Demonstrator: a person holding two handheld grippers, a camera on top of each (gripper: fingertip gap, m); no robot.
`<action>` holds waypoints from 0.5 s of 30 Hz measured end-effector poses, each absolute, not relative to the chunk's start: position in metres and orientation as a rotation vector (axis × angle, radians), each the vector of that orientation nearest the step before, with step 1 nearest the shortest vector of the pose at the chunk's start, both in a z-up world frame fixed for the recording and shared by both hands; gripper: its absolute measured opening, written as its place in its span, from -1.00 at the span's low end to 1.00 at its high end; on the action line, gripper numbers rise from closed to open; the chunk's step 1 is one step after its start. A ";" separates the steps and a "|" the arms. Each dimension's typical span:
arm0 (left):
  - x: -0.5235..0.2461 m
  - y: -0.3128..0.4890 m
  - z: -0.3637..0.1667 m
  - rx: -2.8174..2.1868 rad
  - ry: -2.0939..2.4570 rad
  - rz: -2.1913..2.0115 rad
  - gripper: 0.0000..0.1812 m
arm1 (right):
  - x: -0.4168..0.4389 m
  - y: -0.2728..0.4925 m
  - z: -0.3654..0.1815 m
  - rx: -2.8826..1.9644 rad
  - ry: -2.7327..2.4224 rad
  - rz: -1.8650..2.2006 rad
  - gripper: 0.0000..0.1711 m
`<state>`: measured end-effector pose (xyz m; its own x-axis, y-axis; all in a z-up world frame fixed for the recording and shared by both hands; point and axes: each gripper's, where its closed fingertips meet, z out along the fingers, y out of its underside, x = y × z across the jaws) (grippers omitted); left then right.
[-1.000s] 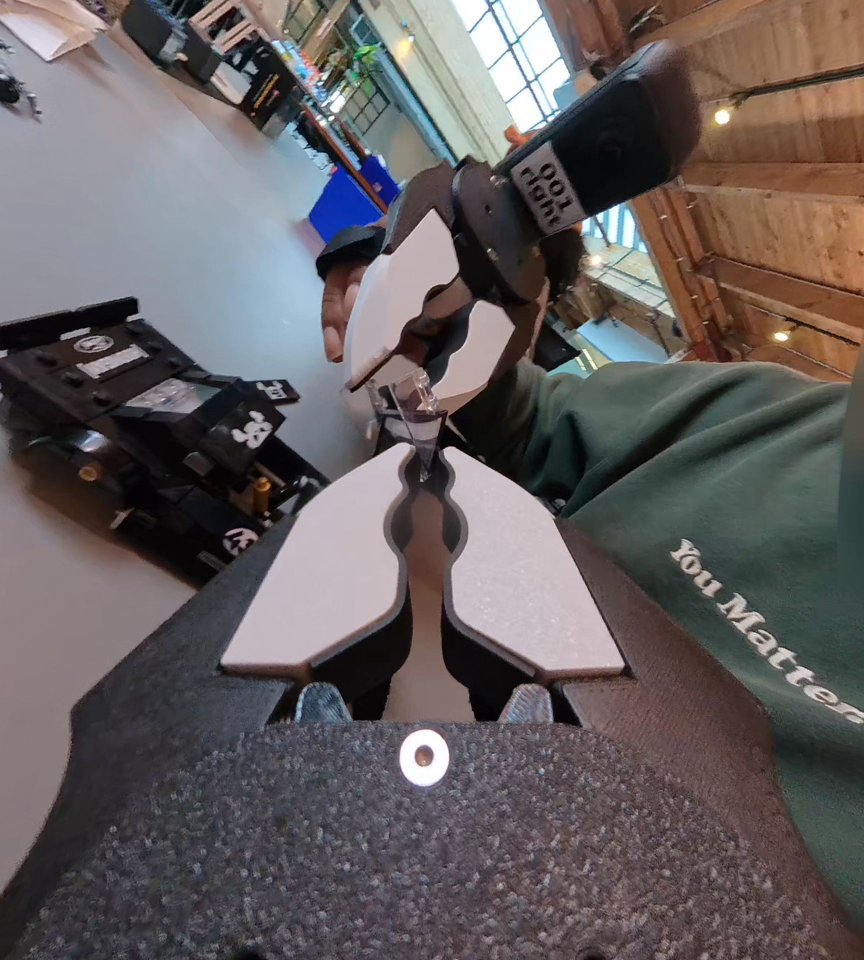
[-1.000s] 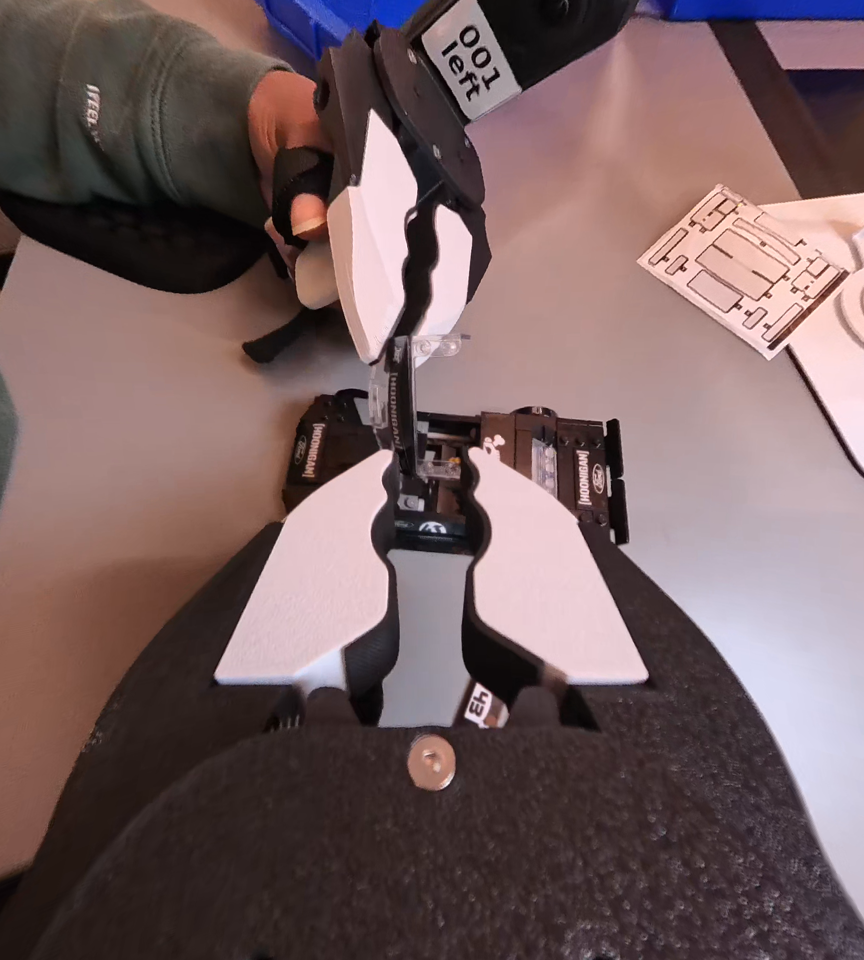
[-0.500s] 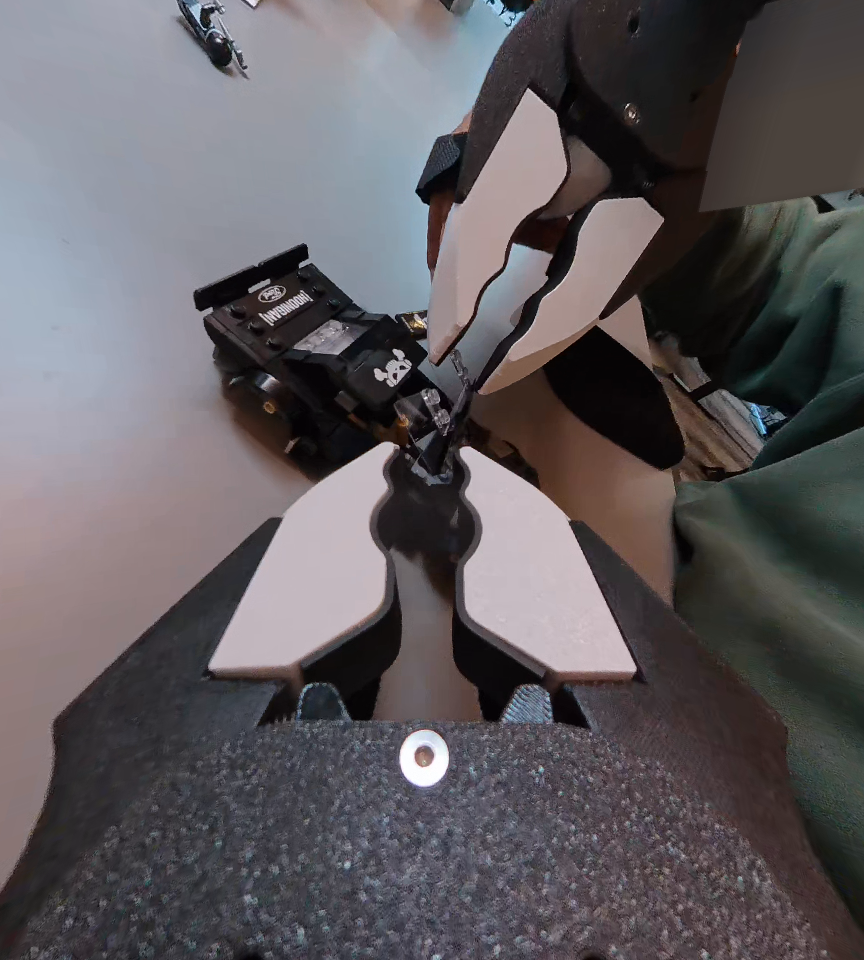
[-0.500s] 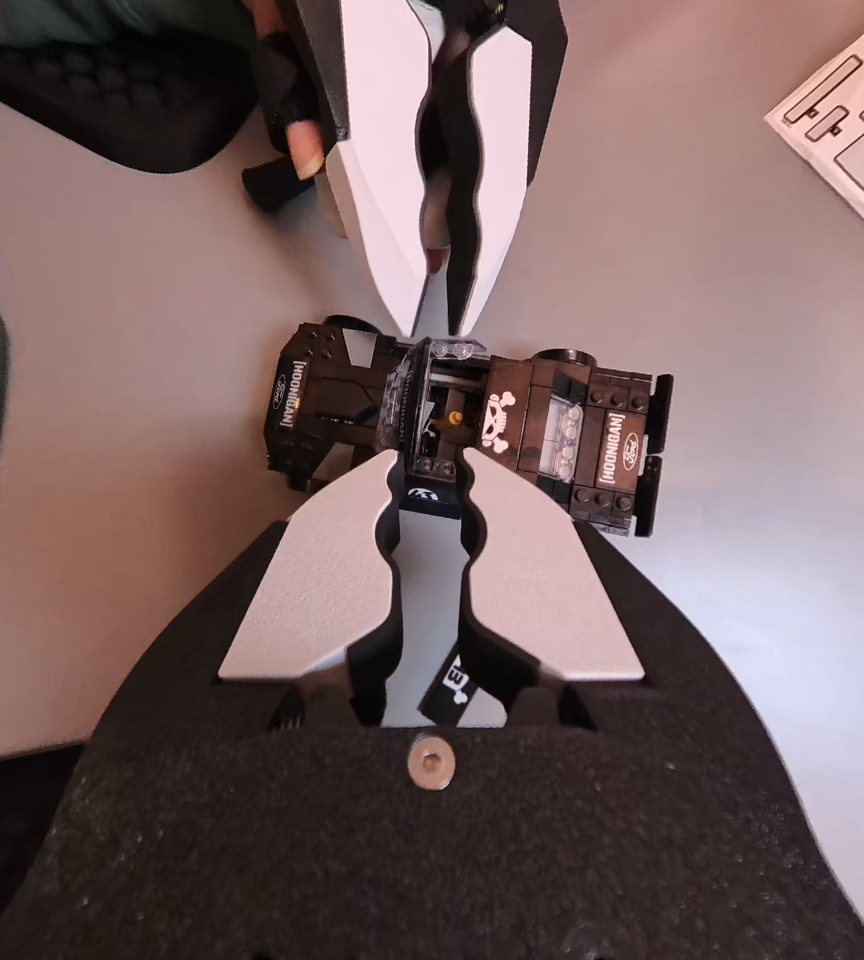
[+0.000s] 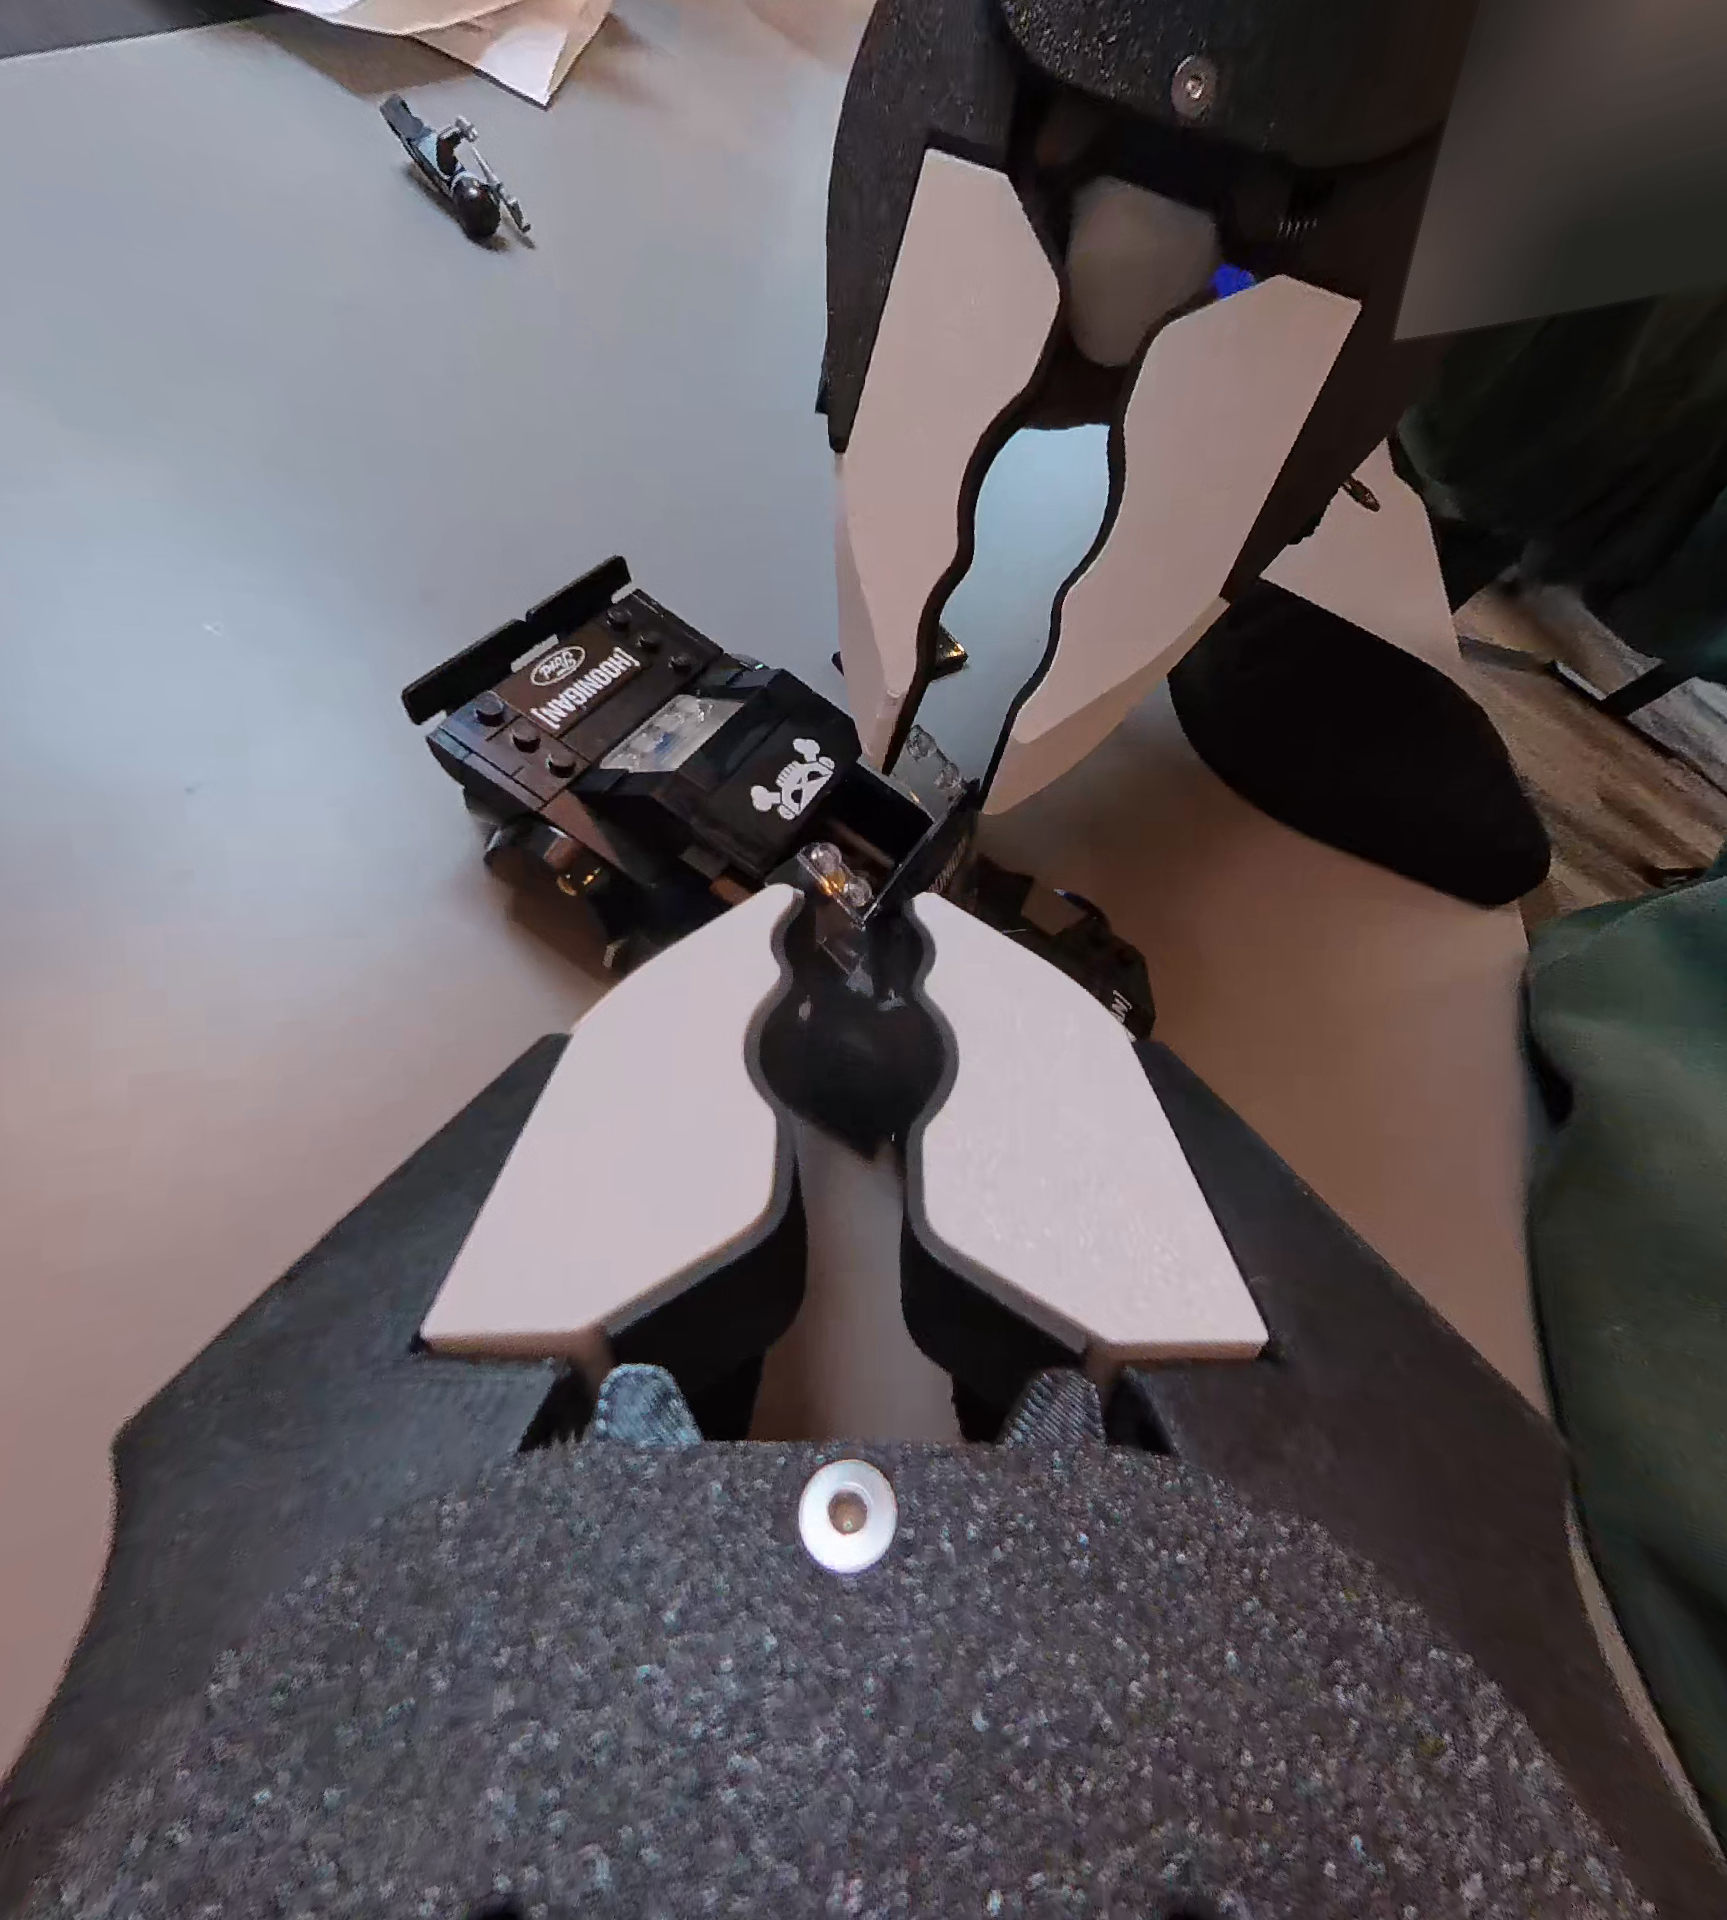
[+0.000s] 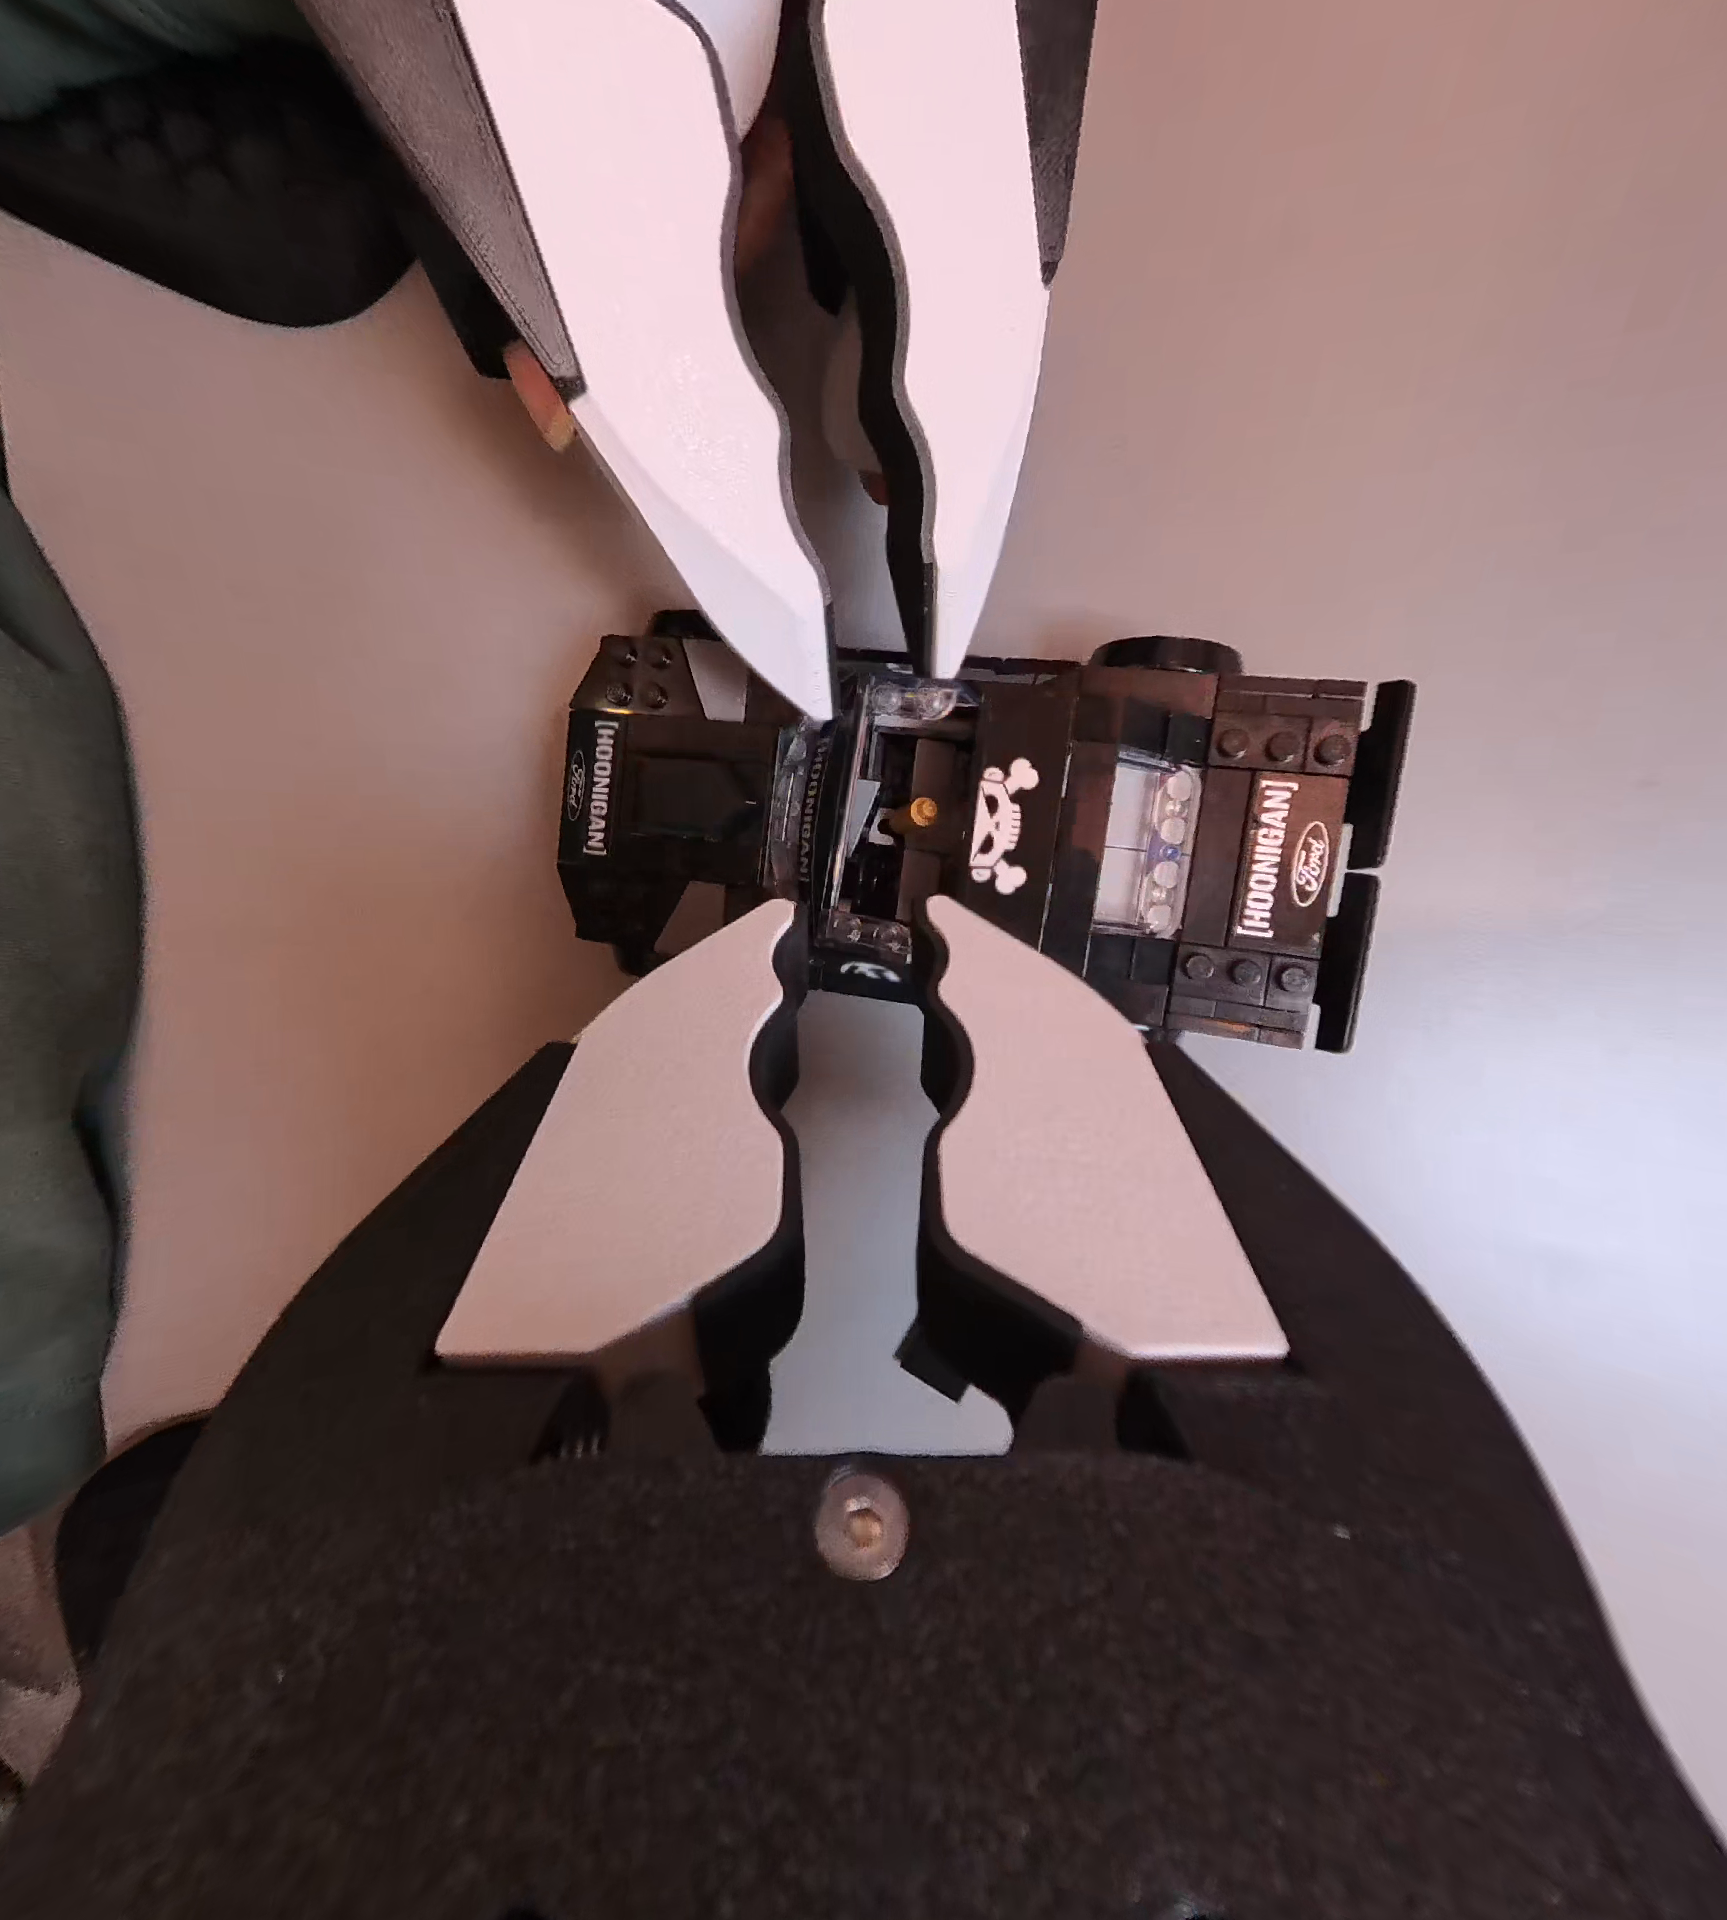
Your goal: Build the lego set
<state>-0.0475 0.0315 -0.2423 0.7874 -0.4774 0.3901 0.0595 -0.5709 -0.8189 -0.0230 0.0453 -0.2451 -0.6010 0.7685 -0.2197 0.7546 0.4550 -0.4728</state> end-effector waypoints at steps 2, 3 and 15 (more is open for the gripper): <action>-0.048 0.030 -0.243 -2.075 0.321 -0.729 -0.84 | -0.023 0.045 -0.245 -1.358 -2.654 0.802 -0.77; -0.047 0.029 -0.244 -2.083 0.333 -0.715 -0.84 | -0.024 0.046 -0.245 -1.334 -2.645 0.782 -0.76; -0.049 0.027 -0.244 -2.103 0.330 -0.703 -0.86 | -0.026 0.042 -0.235 -1.183 -2.539 0.720 -0.77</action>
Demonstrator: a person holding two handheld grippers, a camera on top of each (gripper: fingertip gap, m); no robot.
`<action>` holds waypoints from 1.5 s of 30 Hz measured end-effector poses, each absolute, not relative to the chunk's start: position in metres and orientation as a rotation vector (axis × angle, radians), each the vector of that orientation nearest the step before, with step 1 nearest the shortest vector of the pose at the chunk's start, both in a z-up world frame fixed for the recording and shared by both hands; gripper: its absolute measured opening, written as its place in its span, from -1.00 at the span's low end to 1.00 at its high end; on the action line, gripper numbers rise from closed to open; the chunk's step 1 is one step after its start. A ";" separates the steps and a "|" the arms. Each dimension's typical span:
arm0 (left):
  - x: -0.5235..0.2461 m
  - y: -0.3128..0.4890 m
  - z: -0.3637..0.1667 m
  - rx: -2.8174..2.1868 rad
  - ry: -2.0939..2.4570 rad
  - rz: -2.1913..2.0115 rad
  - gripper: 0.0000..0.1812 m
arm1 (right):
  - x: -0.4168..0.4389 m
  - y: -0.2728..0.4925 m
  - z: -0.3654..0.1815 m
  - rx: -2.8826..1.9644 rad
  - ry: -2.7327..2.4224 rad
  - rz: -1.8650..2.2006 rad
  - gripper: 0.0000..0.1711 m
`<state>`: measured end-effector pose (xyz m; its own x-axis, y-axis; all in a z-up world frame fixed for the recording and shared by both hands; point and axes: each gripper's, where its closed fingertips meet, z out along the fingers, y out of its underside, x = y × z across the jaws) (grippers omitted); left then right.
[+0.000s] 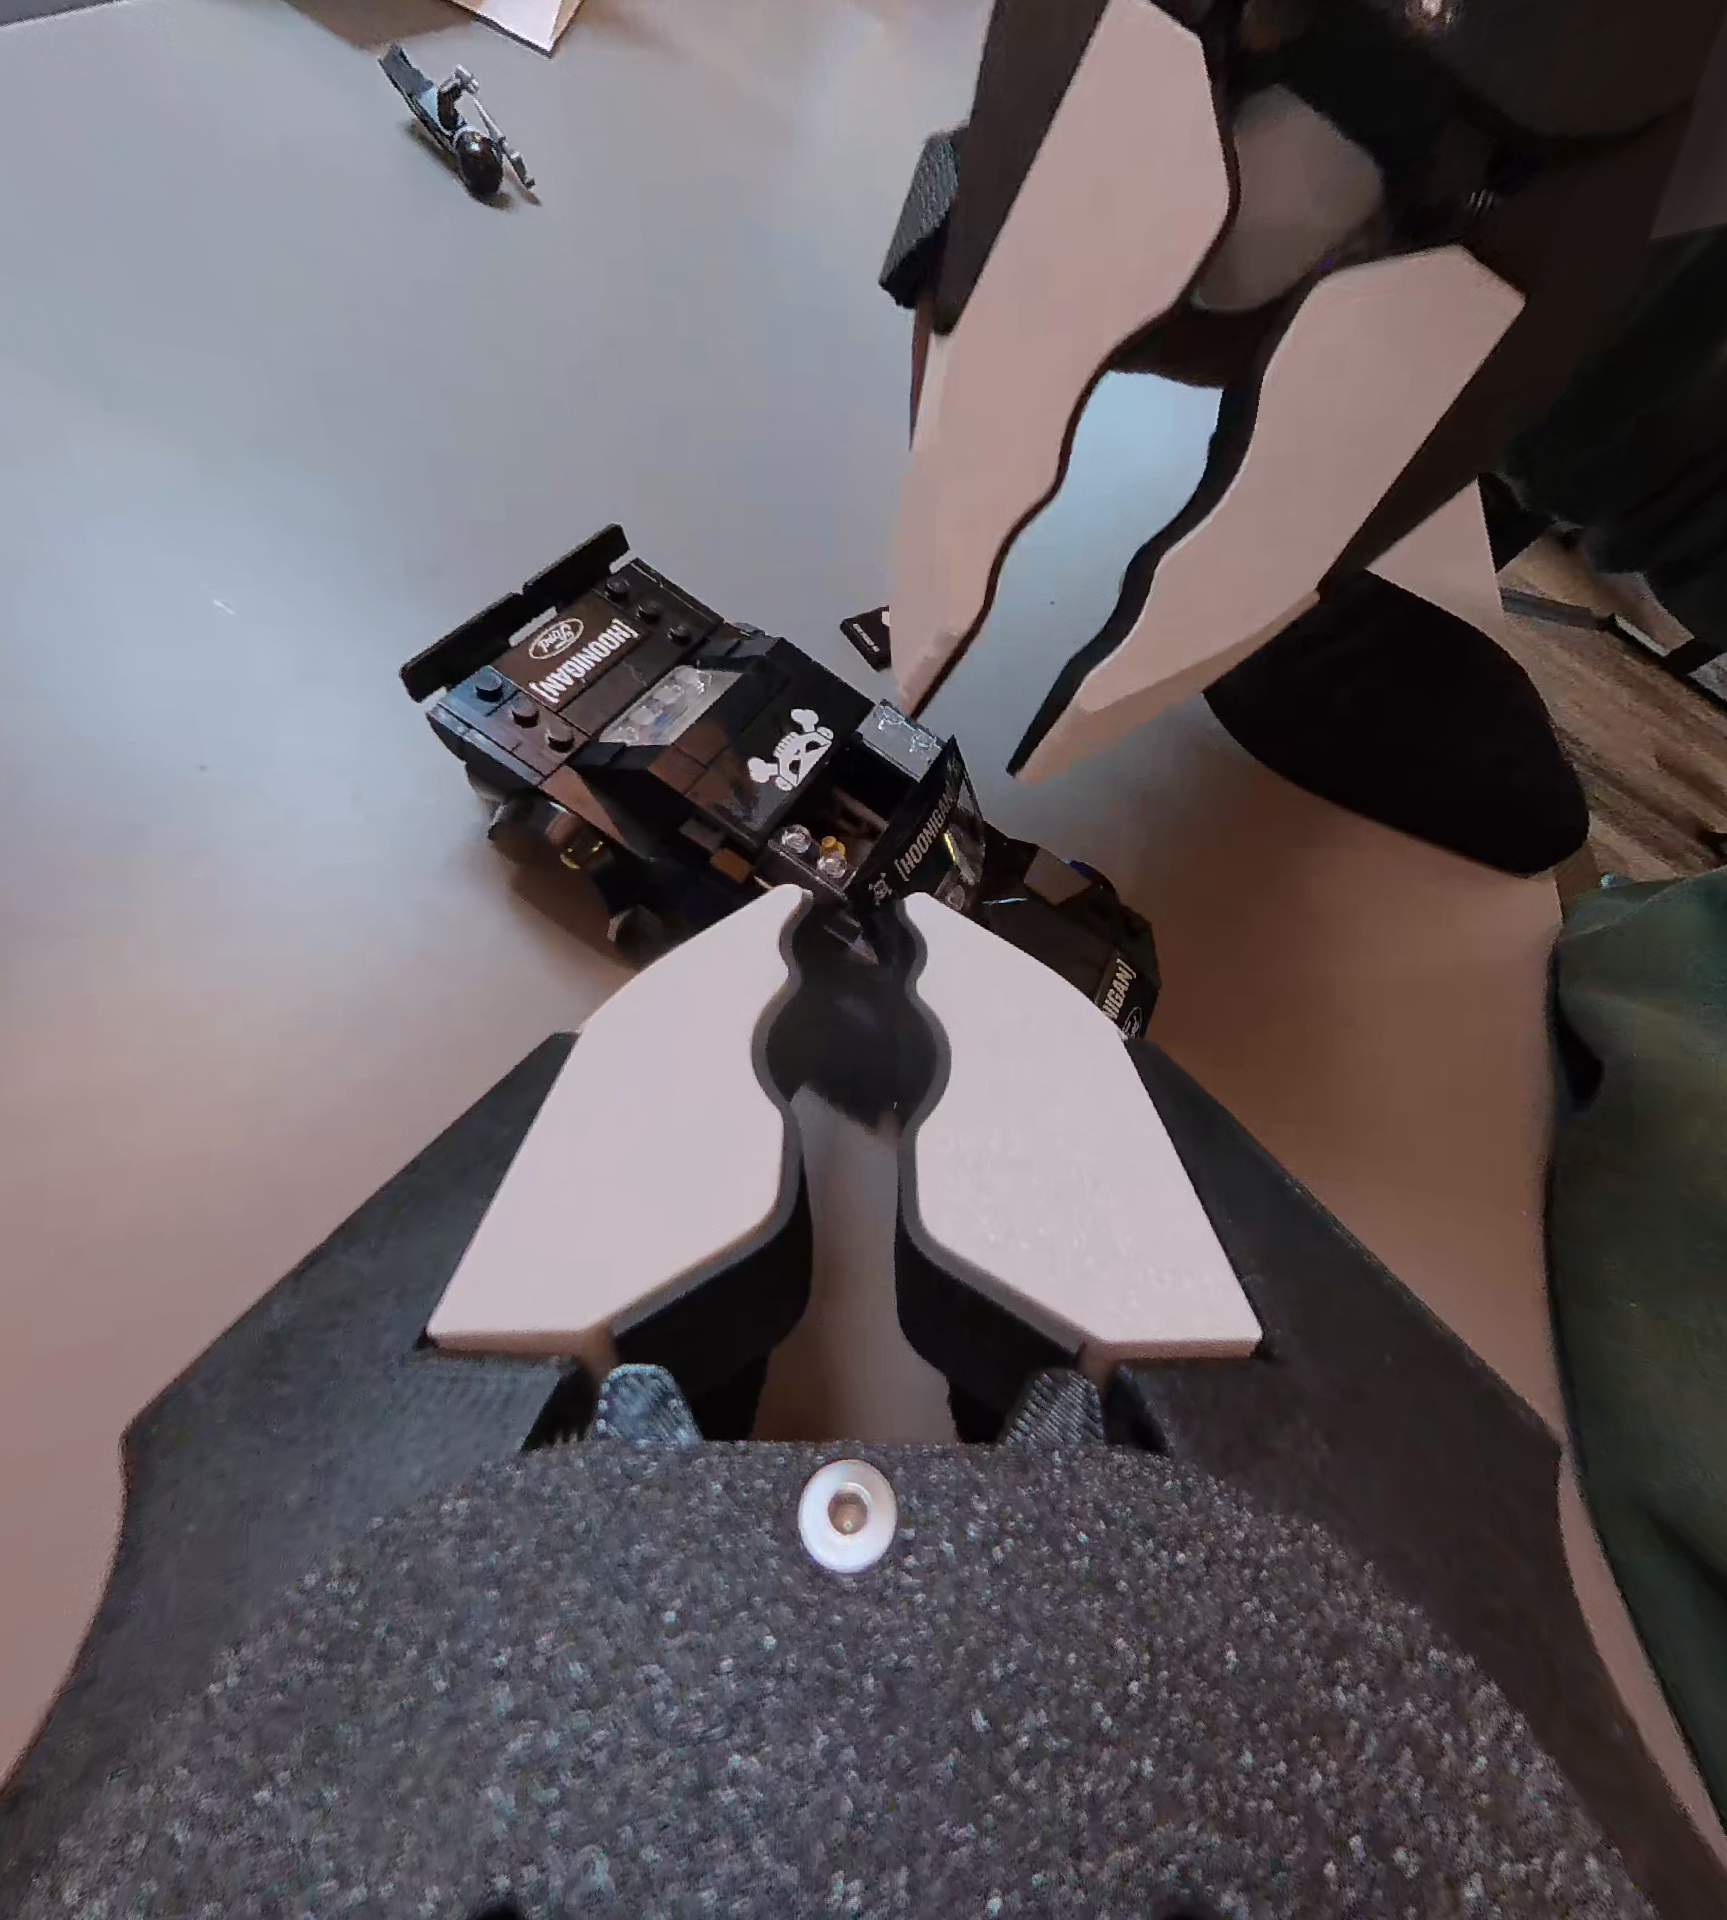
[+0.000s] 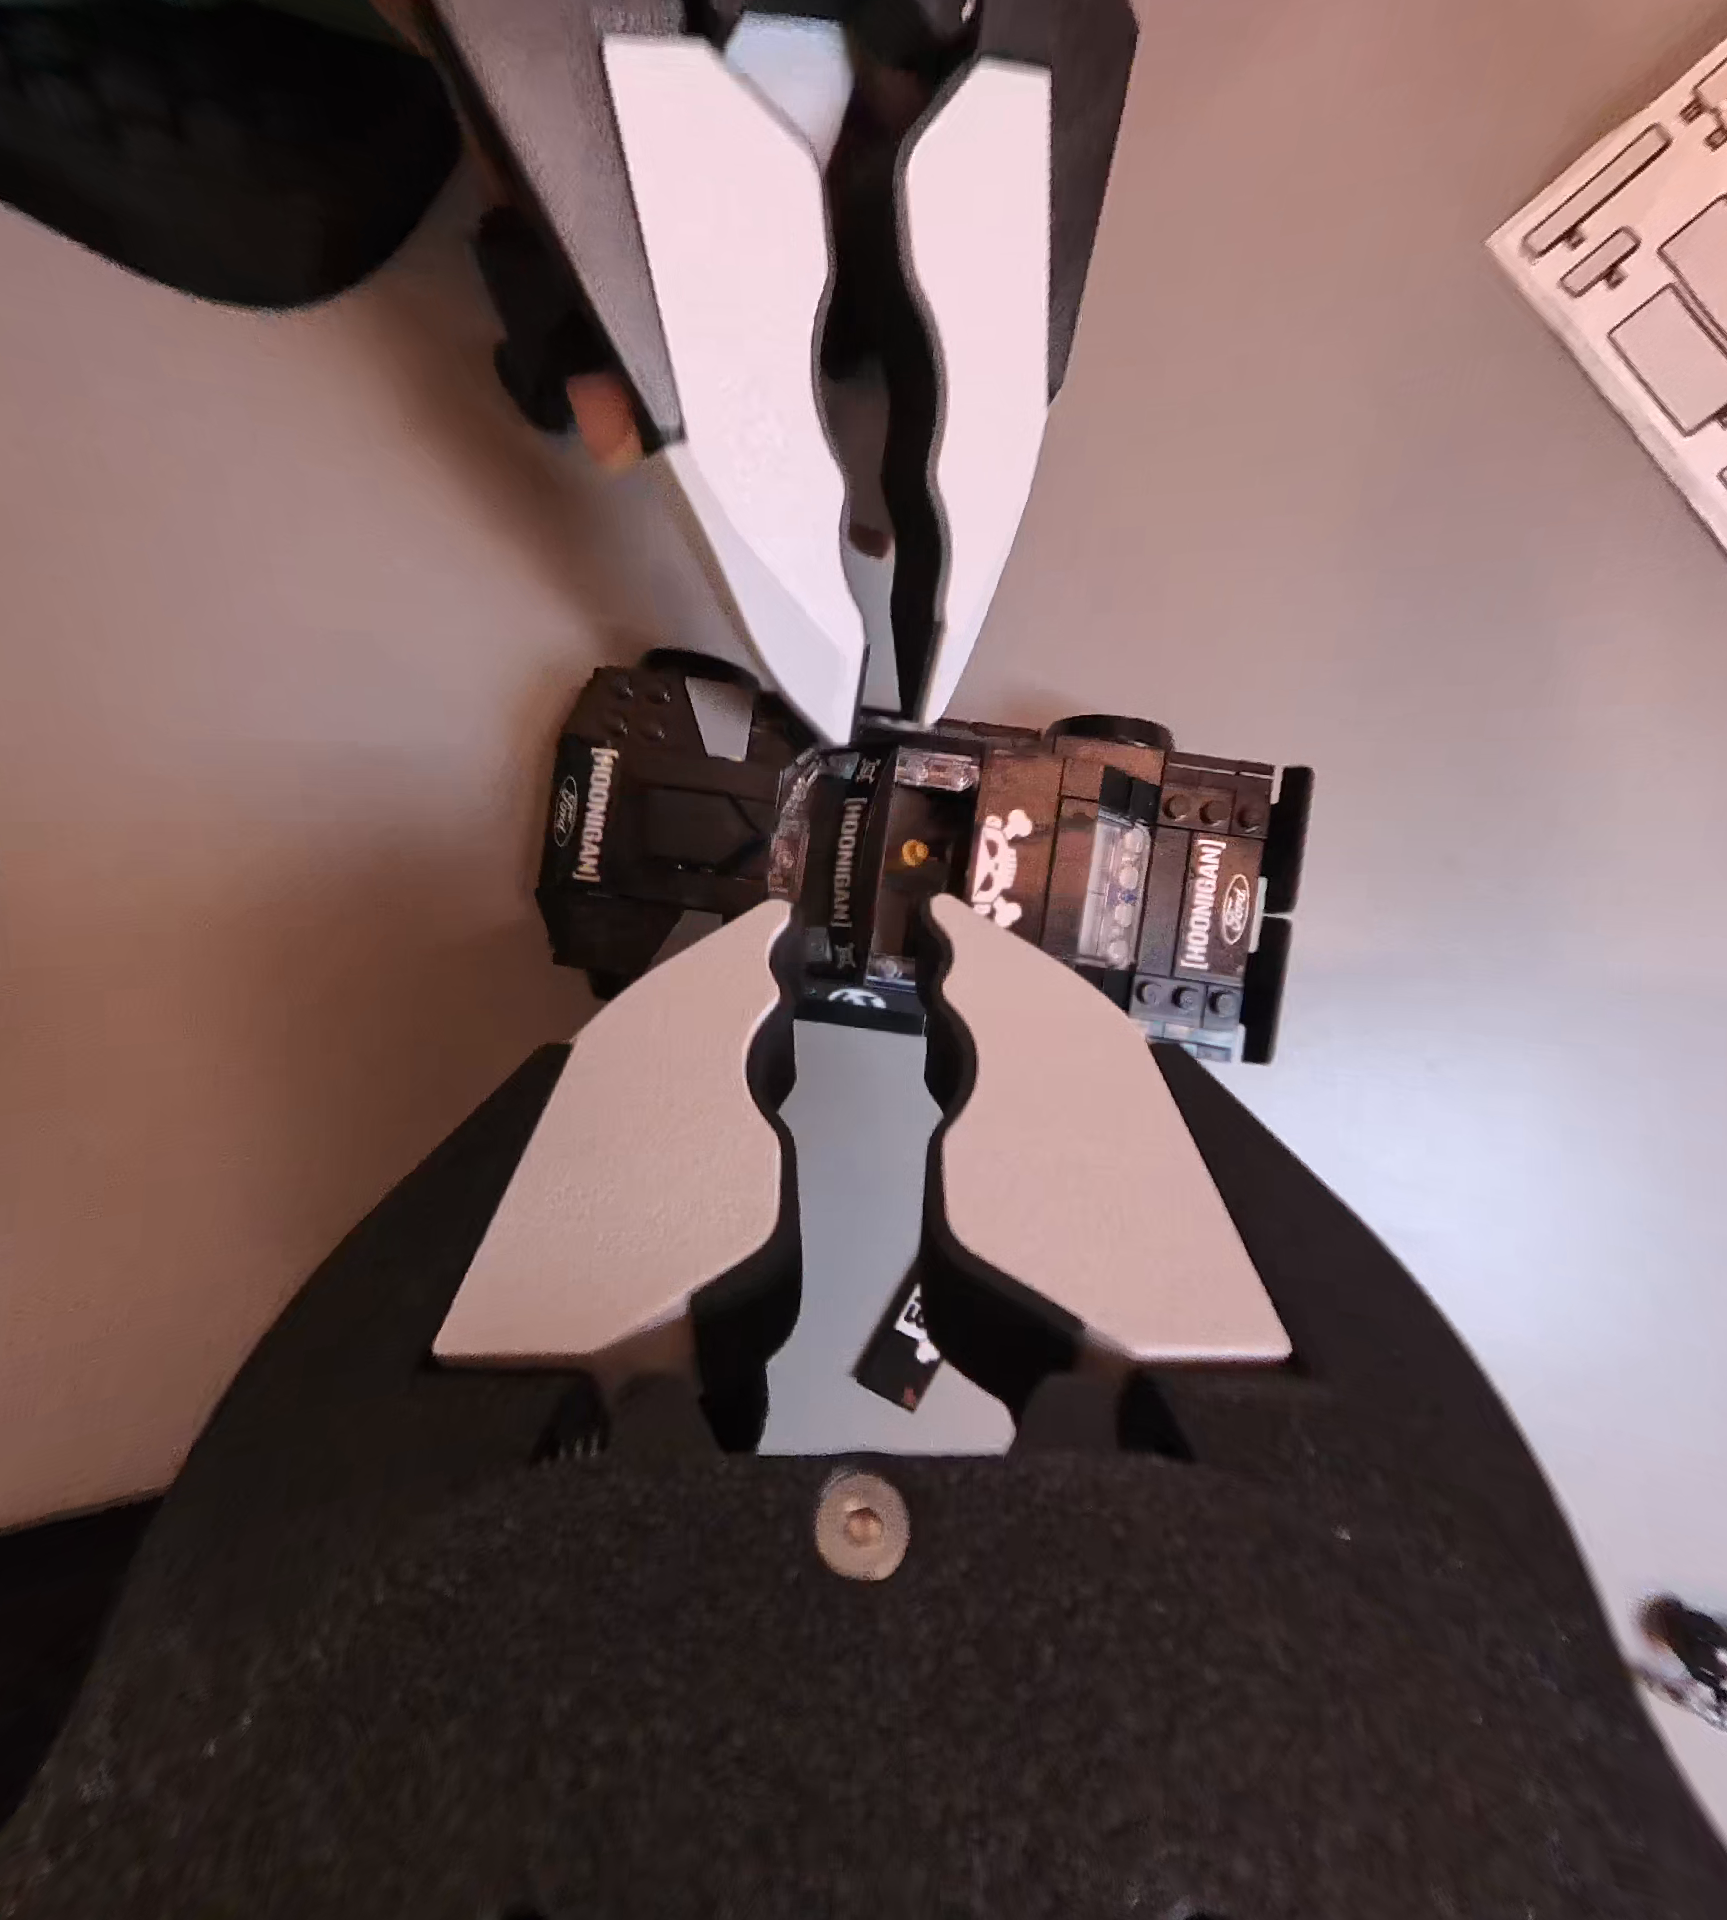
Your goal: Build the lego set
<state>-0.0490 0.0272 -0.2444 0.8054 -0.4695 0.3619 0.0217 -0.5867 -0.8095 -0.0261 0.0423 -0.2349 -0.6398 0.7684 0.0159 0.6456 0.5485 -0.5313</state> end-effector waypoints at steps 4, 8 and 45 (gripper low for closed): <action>-0.051 0.026 -0.246 -2.112 0.320 -0.697 -0.84 | -0.022 0.047 -0.243 -1.180 -2.560 0.633 -0.77; -0.053 0.026 -0.247 -2.132 0.308 -0.705 -0.80 | -0.023 0.045 -0.248 -1.196 -2.560 0.635 -0.79; -0.045 0.010 -0.261 -2.249 0.371 -0.733 -0.71 | -0.037 0.029 -0.255 -1.464 -2.639 0.571 -0.86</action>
<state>-0.0453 0.0096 -0.2615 0.7957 -0.4606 0.3934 -0.0441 -0.6919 -0.7207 -0.0369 0.0289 -0.2547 -0.5436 0.8312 -0.1170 0.8053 0.4771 -0.3520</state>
